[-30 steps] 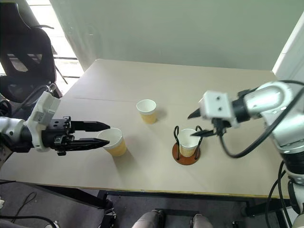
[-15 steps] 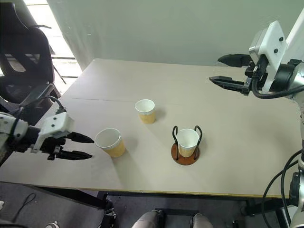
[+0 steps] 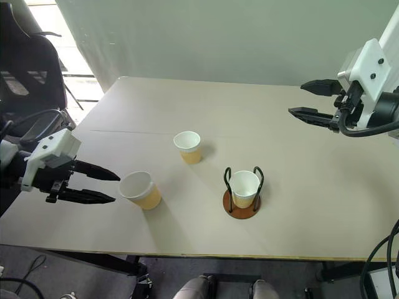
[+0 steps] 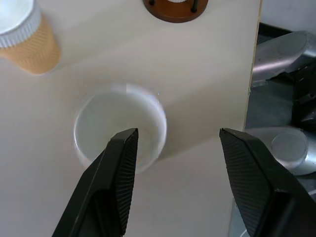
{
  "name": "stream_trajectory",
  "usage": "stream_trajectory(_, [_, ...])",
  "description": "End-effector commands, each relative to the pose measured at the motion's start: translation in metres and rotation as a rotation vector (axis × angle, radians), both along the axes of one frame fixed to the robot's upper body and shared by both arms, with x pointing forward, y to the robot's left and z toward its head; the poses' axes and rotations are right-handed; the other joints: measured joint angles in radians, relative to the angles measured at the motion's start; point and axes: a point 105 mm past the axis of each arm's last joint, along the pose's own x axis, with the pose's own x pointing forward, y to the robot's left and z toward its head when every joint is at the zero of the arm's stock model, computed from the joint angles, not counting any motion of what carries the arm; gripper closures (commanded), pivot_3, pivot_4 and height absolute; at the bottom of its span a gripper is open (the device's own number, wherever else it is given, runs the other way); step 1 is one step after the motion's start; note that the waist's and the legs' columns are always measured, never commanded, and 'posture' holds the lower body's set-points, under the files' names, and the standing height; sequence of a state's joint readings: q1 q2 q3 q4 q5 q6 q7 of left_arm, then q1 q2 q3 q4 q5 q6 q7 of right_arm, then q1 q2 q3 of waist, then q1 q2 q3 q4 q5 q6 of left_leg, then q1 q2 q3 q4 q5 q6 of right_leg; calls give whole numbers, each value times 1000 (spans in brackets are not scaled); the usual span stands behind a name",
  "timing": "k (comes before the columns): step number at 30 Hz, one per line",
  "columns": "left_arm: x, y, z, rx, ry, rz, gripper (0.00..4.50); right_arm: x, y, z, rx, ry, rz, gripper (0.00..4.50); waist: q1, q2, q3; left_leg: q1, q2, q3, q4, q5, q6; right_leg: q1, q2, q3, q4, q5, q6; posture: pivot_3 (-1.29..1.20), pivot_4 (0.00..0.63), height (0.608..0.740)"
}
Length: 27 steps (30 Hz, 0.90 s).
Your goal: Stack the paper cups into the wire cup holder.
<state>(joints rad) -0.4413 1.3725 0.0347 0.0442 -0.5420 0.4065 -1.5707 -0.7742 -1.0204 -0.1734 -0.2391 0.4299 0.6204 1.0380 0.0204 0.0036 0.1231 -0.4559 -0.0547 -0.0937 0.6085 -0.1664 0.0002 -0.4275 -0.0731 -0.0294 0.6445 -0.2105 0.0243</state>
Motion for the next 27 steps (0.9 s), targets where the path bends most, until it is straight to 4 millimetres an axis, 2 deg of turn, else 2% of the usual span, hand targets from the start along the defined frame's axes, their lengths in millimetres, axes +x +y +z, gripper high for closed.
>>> stream_trajectory(1, [1, -2, 0, 22, -2, -49, 1692, -6, -2, 14, 5, -66, -10, 1963, 1, 0, 0, 0, 0, 0, 0, -1, 2, 0, 0, 0, 0, -2, -3, 0, 150, 740])
stream_trajectory(13, [38, -24, -22, 104, -21, -154, 1692, -13, -4, 11, 7, -74, -37, 1963, 7, 0, 0, 0, 0, 0, 3, 4, 2, 2, 0, 0, 0, 1, -5, 0, 150, 740])
stream_trajectory(16, [43, -23, -28, 143, -15, -175, 1692, -17, -4, 10, 8, -68, -38, 1963, 7, 0, 0, 0, 0, 0, 3, 4, 2, 2, 0, 0, 0, 1, -3, 0, 150, 740])
stream_trajectory(20, [45, -25, -32, 169, 7, -200, 1692, -35, 1, -2, -32, 4, 42, 1963, 7, 0, 0, -1, 0, 0, 3, 4, 3, 2, 0, 0, 0, 3, 0, 0, 150, 740])
stream_trajectory(23, [51, -20, -33, 218, -2, -204, 1692, -62, 14, -15, -61, 80, 201, 1963, 7, 0, 0, -3, 0, 0, 3, 6, 0, 2, 0, 0, -1, 2, 2, 0, 150, 740])
stream_trajectory(27, [56, -20, -41, 266, -5, -240, 1692, -68, 17, -20, -67, 97, 212, 1963, 8, 0, 0, -4, -1, 0, 4, 8, -4, 2, 0, 0, -2, 0, 4, 0, 150, 740])
